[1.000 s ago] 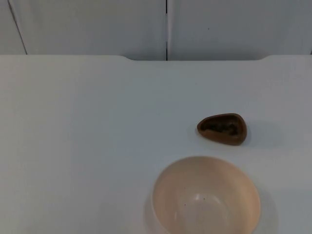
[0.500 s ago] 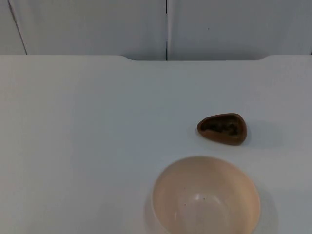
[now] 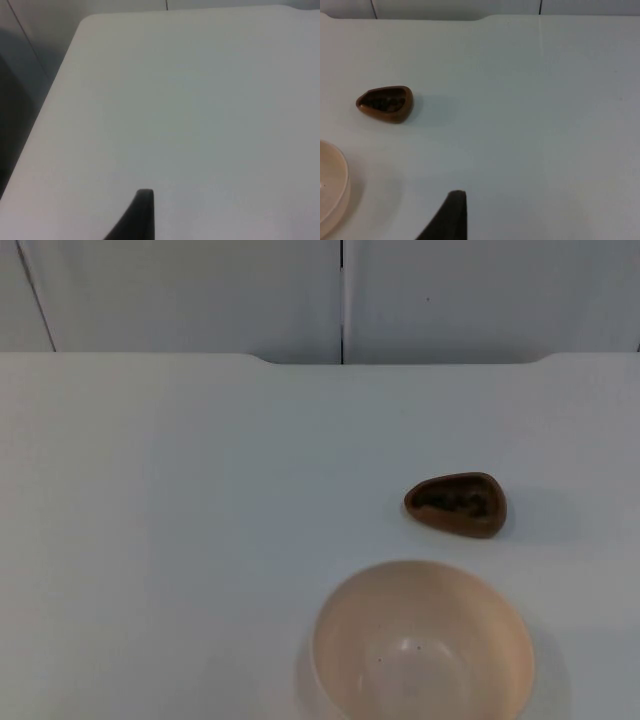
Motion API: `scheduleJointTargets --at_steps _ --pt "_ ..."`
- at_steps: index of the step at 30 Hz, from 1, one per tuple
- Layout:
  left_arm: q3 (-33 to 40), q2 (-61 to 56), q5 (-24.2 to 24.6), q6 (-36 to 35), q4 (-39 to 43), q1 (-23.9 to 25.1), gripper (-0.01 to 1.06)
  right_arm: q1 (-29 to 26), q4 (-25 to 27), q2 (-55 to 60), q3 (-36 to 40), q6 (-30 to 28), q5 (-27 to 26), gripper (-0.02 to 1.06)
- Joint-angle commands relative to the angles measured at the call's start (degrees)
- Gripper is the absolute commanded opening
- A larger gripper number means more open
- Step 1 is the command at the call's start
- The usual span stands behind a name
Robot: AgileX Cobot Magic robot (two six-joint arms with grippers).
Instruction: Pick up the bowl with the left hand and pour the coffee beans from the cup into the bowl with the right hand.
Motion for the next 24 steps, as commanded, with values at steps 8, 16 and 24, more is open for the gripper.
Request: scheduleJointTargets --at_steps 8,16,24 --pt "0.3 -0.3 -0.5 -0.1 0.1 -0.3 1.05 -0.1 0.0 -0.2 0.1 -0.1 -0.3 1.05" --pt "0.3 -0.3 -0.8 2.2 0.1 -0.3 1.05 -0.1 0.0 -0.2 0.1 -0.1 -0.3 1.05" --pt "-2.6 1.1 -0.1 2.5 -2.5 -0.3 1.05 -0.1 0.0 -0.2 0.1 -0.1 -0.3 1.05"
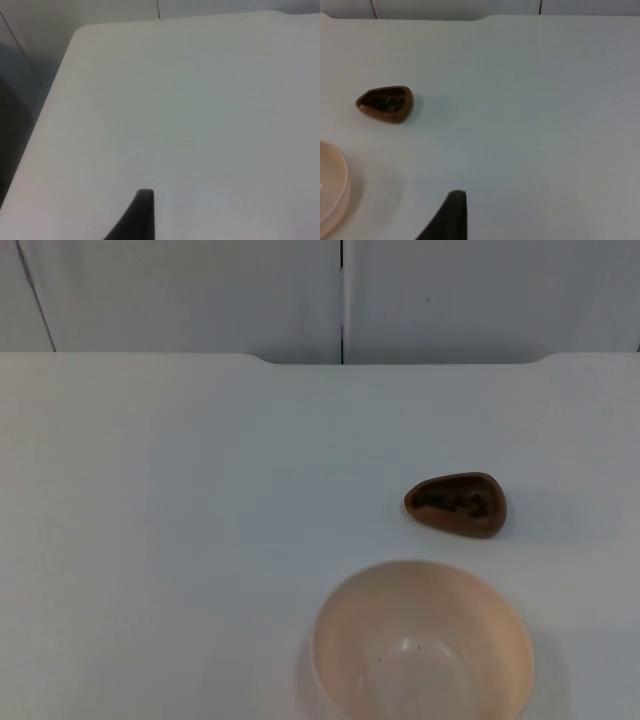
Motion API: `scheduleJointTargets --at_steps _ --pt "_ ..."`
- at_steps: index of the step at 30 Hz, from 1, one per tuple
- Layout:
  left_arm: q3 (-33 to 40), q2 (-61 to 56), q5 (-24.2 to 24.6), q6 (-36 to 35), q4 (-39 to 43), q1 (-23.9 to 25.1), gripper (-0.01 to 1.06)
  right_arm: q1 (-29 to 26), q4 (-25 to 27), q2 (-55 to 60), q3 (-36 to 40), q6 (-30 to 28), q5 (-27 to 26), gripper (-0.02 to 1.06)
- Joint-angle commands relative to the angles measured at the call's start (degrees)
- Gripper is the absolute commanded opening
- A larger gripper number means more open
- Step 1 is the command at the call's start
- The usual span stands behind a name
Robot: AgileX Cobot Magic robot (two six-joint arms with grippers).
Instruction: Pick up the bowl with the left hand and pour the coffee beans from the cup into the bowl with the right hand.
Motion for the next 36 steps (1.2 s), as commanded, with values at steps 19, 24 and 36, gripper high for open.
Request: scheduleJointTargets --at_steps 19,24,36 --pt "-2.5 3.7 -0.1 0.0 -5.9 -0.3 1.05 -0.1 0.0 -0.2 0.1 -0.1 -0.3 1.05" --pt "-2.5 3.7 -0.2 0.0 -6.3 -0.3 1.05 -0.1 0.0 -0.2 0.1 -0.1 -0.3 1.05" --pt "-3.4 9.1 -2.2 0.0 -12.6 -0.3 1.05 -0.1 0.0 -0.2 0.1 -0.1 -0.3 1.05"
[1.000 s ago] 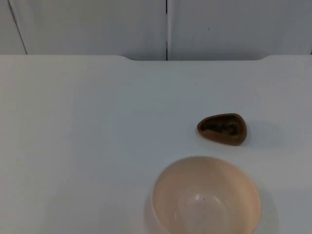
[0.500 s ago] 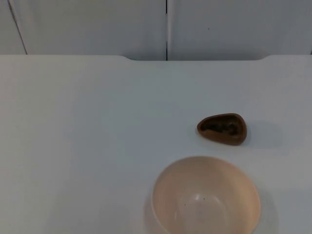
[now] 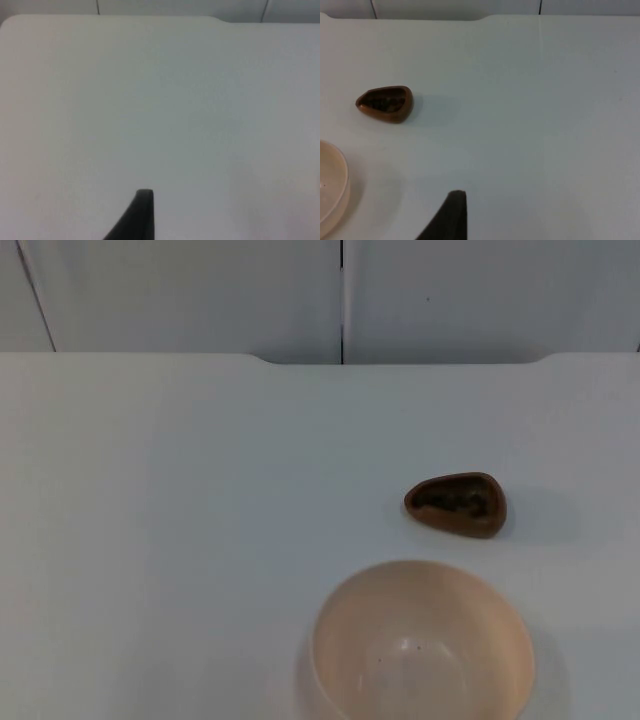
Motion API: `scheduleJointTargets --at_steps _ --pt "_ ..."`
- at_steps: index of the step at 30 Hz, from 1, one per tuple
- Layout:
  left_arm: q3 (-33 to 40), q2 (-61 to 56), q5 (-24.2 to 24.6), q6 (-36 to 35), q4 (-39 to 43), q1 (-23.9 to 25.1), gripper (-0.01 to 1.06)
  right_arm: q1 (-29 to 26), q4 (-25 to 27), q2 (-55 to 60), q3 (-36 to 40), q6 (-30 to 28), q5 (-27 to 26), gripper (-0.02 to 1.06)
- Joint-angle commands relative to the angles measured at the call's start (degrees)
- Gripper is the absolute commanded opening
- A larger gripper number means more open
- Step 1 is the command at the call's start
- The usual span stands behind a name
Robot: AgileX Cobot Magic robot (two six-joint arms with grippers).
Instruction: Pick up the bowl with the left hand and pour the coffee beans from the cup into the bowl with the right hand.
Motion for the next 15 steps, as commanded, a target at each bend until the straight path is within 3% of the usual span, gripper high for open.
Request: scheduleJointTargets --at_steps 1,15 --pt "-0.8 2.2 -0.9 0.0 -1.6 -0.3 1.05 -0.1 0.0 -0.2 0.1 -0.1 -0.3 1.05" --pt "-8.1 19.4 -1.2 3.2 -5.1 -0.3 1.05 -0.1 0.0 -0.2 0.1 -0.1 -0.3 1.05"
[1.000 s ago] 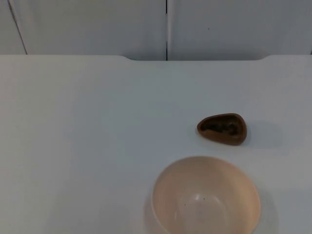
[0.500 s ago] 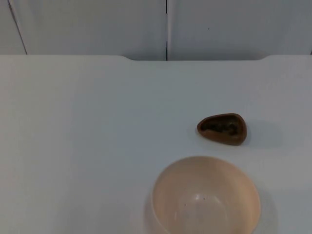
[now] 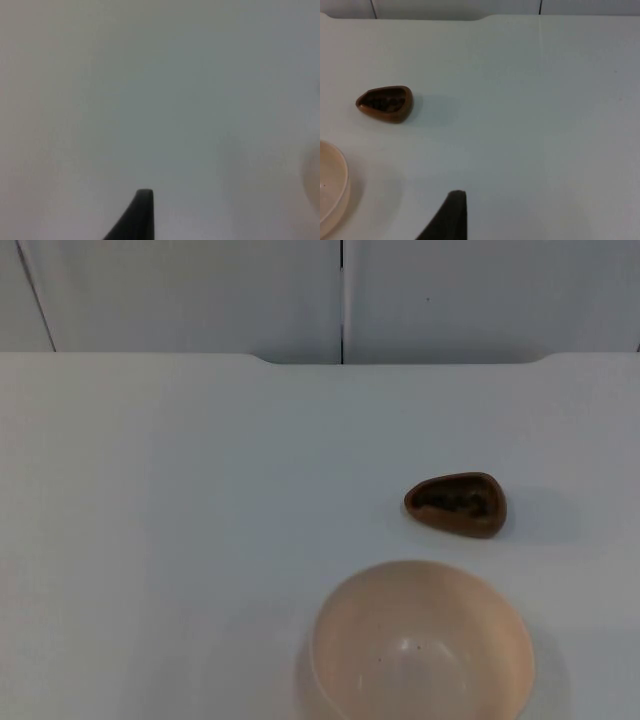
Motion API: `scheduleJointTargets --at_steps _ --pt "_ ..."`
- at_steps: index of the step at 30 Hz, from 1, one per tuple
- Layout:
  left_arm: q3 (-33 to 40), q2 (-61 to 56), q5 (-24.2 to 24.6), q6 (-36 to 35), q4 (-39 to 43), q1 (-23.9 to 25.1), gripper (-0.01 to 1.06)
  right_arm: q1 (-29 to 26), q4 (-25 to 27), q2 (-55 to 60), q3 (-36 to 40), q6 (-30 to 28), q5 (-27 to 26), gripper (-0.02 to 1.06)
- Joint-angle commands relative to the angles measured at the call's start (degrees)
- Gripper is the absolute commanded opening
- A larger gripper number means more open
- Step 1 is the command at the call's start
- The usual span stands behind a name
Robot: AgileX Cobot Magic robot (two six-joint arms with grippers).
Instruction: Pick up the bowl with the left hand and pour the coffee beans from the cup into the bowl with the right hand.
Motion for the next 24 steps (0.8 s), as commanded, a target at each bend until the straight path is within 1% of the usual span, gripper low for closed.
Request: scheduleJointTargets --at_steps 1,3,4,7,14,18,19,22,24 --pt "-1.2 2.1 -0.8 1.7 -2.4 -0.3 1.05 -0.1 0.0 -0.2 0.1 -0.1 -0.3 1.05" --pt "-1.6 3.2 -0.8 2.7 -3.6 -0.3 1.05 -0.1 0.0 -0.2 0.1 -0.1 -0.3 1.05" --pt "-2.0 5.3 -0.9 4.6 -6.2 -0.3 1.05 -0.1 0.0 -0.2 0.1 -0.1 -0.3 1.05" --pt "-2.7 8.5 -0.9 7.7 -9.8 -0.3 1.05 -0.1 0.0 -0.2 0.1 -0.1 -0.3 1.05" --pt "-2.9 12.6 -0.9 9.8 -14.1 -0.3 1.05 -0.1 0.0 -0.2 0.1 -0.1 -0.3 1.05" --pt "-2.9 15.3 -0.9 14.6 -19.9 -0.3 1.05 -0.1 0.0 -0.2 0.1 -0.1 -0.3 1.05" --pt "-2.9 15.3 -0.9 14.6 -19.9 -0.3 1.05 -0.1 0.0 -0.2 0.1 -0.1 -0.3 1.05" --pt "-2.9 17.7 -0.9 17.2 -24.4 -0.3 1.05 -0.1 0.0 -0.2 0.1 -0.1 -0.3 1.05" --pt "-2.9 18.3 -0.9 17.1 -24.9 -0.3 1.05 -0.1 0.0 -0.2 0.1 -0.1 -0.3 1.05"
